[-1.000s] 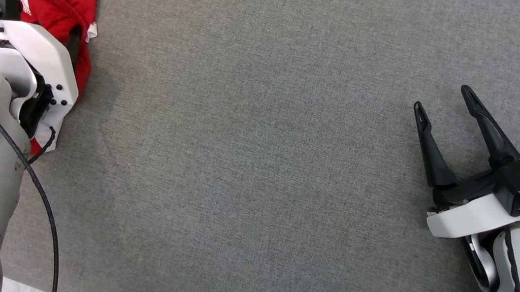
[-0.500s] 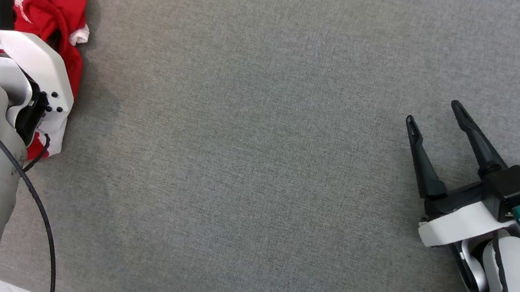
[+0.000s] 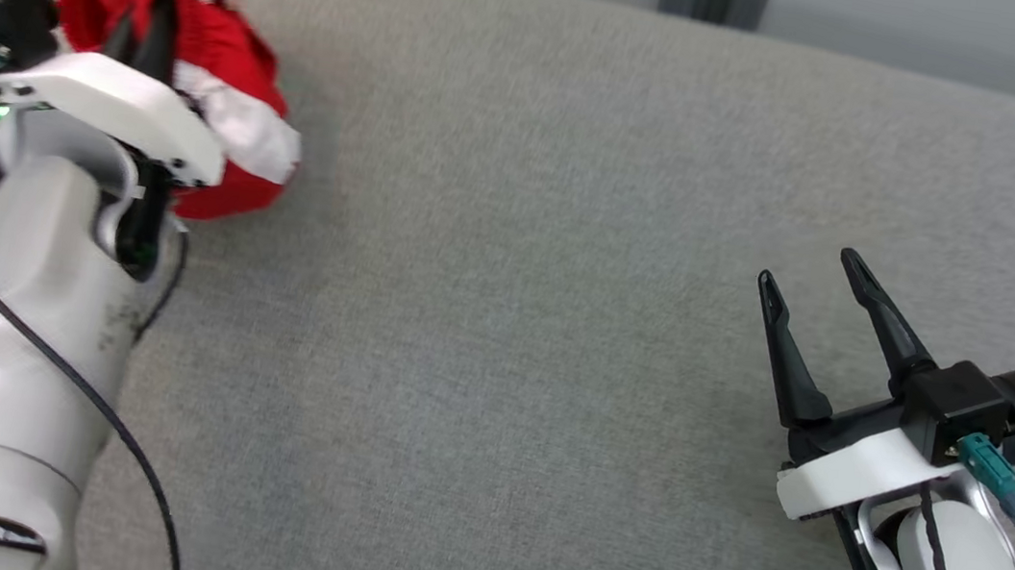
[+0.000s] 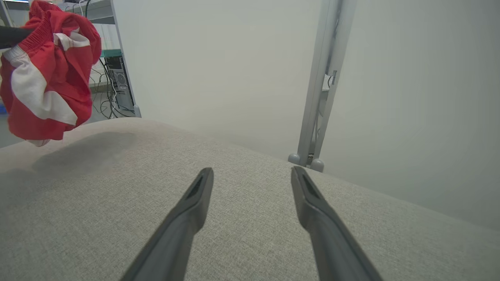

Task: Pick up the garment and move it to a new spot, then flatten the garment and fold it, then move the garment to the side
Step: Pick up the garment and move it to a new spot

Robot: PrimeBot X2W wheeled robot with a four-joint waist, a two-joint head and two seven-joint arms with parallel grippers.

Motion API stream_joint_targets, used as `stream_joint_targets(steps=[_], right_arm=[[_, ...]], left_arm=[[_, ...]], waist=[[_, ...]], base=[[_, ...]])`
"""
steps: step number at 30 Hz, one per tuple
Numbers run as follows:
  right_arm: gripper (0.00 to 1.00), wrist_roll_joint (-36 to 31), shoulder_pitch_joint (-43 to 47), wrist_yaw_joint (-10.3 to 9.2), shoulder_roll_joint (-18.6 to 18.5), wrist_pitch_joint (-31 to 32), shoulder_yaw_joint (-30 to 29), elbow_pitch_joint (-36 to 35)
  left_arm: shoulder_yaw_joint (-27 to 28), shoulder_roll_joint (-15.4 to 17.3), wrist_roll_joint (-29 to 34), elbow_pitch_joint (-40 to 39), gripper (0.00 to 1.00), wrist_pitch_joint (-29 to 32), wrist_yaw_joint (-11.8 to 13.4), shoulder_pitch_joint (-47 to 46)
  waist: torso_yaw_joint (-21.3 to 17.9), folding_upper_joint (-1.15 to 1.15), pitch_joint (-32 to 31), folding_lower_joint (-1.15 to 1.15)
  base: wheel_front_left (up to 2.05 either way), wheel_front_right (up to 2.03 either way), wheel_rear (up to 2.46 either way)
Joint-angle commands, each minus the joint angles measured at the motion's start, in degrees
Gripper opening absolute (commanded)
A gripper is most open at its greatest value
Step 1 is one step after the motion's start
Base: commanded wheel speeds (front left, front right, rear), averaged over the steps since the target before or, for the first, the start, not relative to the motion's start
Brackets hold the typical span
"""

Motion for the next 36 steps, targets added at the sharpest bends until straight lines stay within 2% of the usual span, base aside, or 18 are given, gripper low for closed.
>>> stream_joint_targets(steps=[1,7,11,17,24,28,34,35,36], right_arm=[[1.00,0.0,1.3,0.01,0.2,-0.1,-0.2,0.2],[1.00,-0.7,2.0,0.01,1.5,-0.1,-2.2,0.0],[1.00,-1.3,2.0,0.01,1.6,-0.1,-4.1,-0.8],[1.00,-2.0,2.5,0.00,1.9,-0.1,-7.2,-2.8],[1.00,-2.3,3.0,0.01,2.7,-0.1,-9.1,-4.3],[1.00,-2.4,2.6,0.01,3.7,-0.1,-9.5,-3.9],[1.00,-2.2,1.9,0.01,4.1,-0.1,-10.1,-3.2],[1.00,-2.3,1.9,0.01,4.2,-0.1,-10.2,-3.1],[1.00,-2.2,1.9,0.01,4.3,-0.1,-10.2,-2.9]], left_arm=[[-1.2,-0.1,-1.7,-1.9,0.00,-0.2,-0.3,1.7],[-7.7,-1.2,-10.2,-12.4,0.00,3.5,-0.2,7.4],[-10.9,-1.1,-15.0,-18.9,0.00,5.2,-0.2,10.4],[-15.3,-3.5,-19.9,-25.5,0.00,6.9,-0.3,13.3],[-19.8,-5.0,-23.3,-26.3,0.00,6.1,0.1,15.3],[-24.8,-5.3,-30.1,-26.8,0.00,3.9,0.2,16.6],[-32.4,-5.1,-39.3,-22.2,0.00,1.3,2.6,16.4],[-33.3,-5.1,-40.2,-20.8,0.13,1.0,3.1,16.1],[-33.9,-5.1,-41.5,-19.4,0.39,1.0,3.5,15.9]], waist=[[-2.0,0.00,-3.7,0.00],[-6.3,0.00,-7.5,0.00],[-10.0,0.00,-8.0,0.00],[-15.4,0.00,-7.2,0.00],[-21.1,0.00,-4.8,0.00],[-24.6,0.00,-3.5,0.00],[-26.9,0.00,-2.3,0.00],[-27.0,0.00,-2.2,0.00],[-27.0,0.00,-2.1,0.00]], base=[[0.00,0.00,0.00],[0.00,0.00,0.00],[0.00,0.00,0.00],[0.00,0.00,0.00],[0.00,0.00,0.00],[0.00,0.00,0.00],[0.00,0.00,0.00],[0.00,0.00,0.00],[0.00,0.00,0.00]])
